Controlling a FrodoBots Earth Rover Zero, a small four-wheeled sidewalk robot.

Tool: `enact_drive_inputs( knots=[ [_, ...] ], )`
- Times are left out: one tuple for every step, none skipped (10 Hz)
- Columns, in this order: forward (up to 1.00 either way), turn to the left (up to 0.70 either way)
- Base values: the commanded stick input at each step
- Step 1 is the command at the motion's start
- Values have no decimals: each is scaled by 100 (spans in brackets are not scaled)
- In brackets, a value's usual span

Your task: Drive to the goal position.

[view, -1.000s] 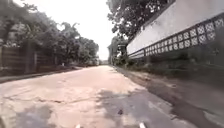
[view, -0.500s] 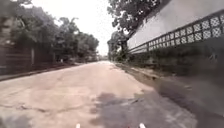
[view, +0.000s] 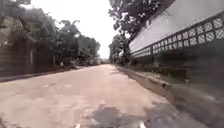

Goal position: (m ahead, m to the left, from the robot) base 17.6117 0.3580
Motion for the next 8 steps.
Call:
enact_drive_inputs(
  knots=[
    [85, 0],
    [85, 0],
    [85, 0],
    [85, 0],
    [85, 0],
    [85, 0],
    [85, 0],
    [85, 0]
  ],
)
